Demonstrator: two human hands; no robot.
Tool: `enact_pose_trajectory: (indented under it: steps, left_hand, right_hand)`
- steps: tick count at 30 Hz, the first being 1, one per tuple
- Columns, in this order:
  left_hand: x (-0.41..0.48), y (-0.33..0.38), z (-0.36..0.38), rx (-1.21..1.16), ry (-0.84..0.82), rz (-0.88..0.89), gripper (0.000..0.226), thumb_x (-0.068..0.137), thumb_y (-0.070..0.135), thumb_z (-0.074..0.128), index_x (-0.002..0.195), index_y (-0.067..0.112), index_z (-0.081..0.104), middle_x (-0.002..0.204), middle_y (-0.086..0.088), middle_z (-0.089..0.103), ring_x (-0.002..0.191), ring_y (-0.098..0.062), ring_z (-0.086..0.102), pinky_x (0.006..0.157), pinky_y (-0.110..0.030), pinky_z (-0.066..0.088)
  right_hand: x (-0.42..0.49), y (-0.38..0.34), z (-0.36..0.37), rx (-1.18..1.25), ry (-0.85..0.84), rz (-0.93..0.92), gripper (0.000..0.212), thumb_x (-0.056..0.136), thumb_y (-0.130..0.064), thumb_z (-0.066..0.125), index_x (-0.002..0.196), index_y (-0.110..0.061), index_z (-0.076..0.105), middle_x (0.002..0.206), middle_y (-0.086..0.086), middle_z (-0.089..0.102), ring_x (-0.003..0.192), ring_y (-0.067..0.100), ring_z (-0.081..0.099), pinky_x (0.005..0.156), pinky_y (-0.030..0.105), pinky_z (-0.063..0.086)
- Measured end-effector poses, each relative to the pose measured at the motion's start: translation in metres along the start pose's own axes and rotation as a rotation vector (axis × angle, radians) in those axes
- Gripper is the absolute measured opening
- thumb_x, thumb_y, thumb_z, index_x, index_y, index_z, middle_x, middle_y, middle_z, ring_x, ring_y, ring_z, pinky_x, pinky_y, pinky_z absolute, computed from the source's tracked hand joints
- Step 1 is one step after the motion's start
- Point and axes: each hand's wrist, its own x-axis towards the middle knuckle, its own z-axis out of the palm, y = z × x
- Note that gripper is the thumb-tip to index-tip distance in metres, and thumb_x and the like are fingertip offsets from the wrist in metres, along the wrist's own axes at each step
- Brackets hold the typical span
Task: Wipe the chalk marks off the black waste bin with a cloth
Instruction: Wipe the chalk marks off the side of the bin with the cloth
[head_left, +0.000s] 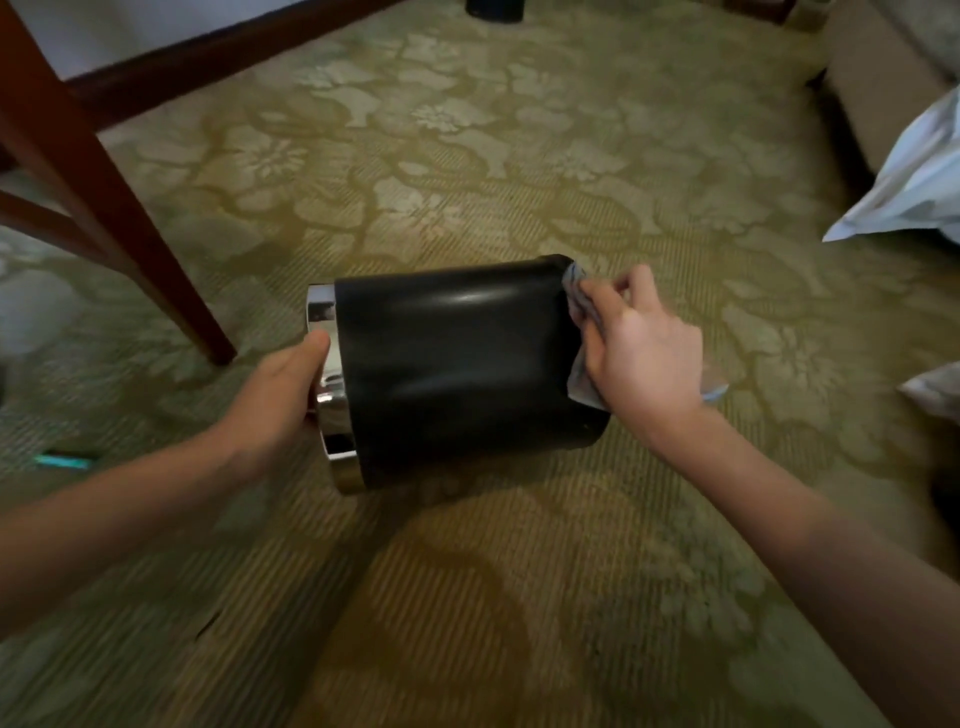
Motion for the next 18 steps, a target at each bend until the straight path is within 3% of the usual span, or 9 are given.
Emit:
enact_pose_trajectory:
  steps: [4,7,10,12,15,18]
  left_hand:
    - [0.042,0.017,-0.005,-0.087,0.038,-0.050,0.051,0.101,0.043,0.033,0.079,0.020,0.073,0.070,0.000,0.073,0.059,-0.011,0.069,0.066,-0.034,0.050]
    - [0.059,0.026,-0.005,-0.150,0.034,-0.072,0.042,0.102,0.042,0.031,0.096,0.019,0.066,0.077,-0.006,0.068,0.054,-0.012,0.068,0.053,-0.025,0.053]
    - [0.062,0.022,-0.003,-0.166,0.047,-0.049,0.043,0.103,0.041,0.031,0.094,0.017,0.065,0.058,0.000,0.066,0.047,-0.010,0.064,0.042,-0.018,0.050]
    - [0.063,0.022,-0.005,-0.153,0.044,-0.020,0.041,0.103,0.039,0.031,0.091,0.018,0.065,0.049,0.003,0.063,0.046,-0.009,0.063,0.047,-0.021,0.051]
    - [0.064,0.026,-0.006,-0.148,-0.003,-0.007,0.038,0.101,0.040,0.033,0.099,0.024,0.068,0.075,-0.003,0.070,0.069,-0.020,0.067,0.063,-0.034,0.052]
    - [0.063,0.028,-0.006,-0.152,-0.061,0.033,0.040,0.102,0.036,0.030,0.098,0.033,0.070,0.077,0.003,0.074,0.063,-0.013,0.071,0.050,-0.025,0.056]
  right_hand:
    - [-0.041,0.007,0.004,-0.002,-0.091,-0.032,0.040,0.090,-0.021,0.057,0.129,-0.014,0.053,0.113,0.013,0.050,0.074,0.027,0.058,0.047,0.029,0.039]
    - [-0.067,0.012,0.009,-0.046,-0.303,-0.033,0.051,0.087,-0.023,0.060,0.136,-0.020,0.046,0.121,0.010,0.044,0.088,0.026,0.057,0.054,0.035,0.047]
    - [-0.052,0.016,0.006,-0.009,-0.208,-0.074,0.037,0.087,-0.019,0.060,0.124,-0.015,0.058,0.110,0.010,0.050,0.077,0.025,0.060,0.048,0.034,0.046]
    - [-0.029,0.014,0.002,-0.030,-0.131,-0.076,0.029,0.089,-0.021,0.058,0.117,-0.015,0.063,0.105,0.007,0.053,0.069,0.022,0.059,0.045,0.029,0.041]
    - [0.000,0.009,-0.001,-0.034,-0.075,-0.046,0.024,0.091,-0.025,0.054,0.112,-0.018,0.065,0.105,0.004,0.053,0.067,0.021,0.058,0.048,0.028,0.037]
    - [0.023,0.008,-0.004,0.017,-0.007,-0.004,0.025,0.092,-0.025,0.051,0.113,-0.020,0.063,0.108,0.005,0.052,0.069,0.025,0.059,0.051,0.037,0.048]
